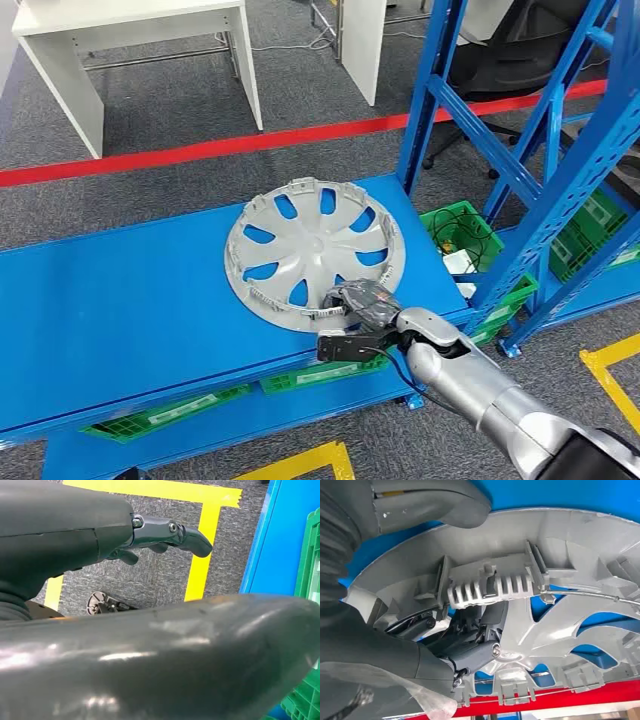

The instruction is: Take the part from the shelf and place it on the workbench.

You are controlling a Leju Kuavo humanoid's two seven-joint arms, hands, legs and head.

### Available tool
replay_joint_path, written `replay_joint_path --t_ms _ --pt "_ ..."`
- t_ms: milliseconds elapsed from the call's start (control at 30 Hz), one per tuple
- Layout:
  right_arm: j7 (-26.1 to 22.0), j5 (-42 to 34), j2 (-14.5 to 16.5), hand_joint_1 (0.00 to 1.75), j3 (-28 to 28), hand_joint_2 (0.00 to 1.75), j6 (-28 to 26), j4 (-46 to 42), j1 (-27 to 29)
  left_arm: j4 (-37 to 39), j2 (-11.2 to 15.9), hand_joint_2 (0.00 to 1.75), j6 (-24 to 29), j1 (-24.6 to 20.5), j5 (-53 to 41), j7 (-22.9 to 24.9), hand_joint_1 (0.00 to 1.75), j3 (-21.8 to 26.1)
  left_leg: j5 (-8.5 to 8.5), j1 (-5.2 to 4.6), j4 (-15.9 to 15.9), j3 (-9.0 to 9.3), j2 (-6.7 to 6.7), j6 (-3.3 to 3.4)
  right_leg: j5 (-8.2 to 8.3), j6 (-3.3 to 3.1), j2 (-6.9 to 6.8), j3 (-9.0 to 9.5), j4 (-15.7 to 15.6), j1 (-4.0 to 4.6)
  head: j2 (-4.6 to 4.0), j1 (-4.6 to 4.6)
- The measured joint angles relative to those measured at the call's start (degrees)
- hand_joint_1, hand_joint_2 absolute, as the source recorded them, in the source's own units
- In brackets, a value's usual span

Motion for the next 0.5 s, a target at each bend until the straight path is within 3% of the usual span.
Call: replay_joint_path --t_ms 500 --pt "0.0 3.9 -3.3 1.75 0.5 1.75 -2.5 -3.0 -2.0 0.0 0.0 0.00 -0.4 0.0 0.5 -0.3 0.00 -0.1 0.06 -0.03 0.0 -0.56 -0.04 0.07 0.06 0.02 -0.09 -0.49 0.0 -0.03 0.02 -0.02"
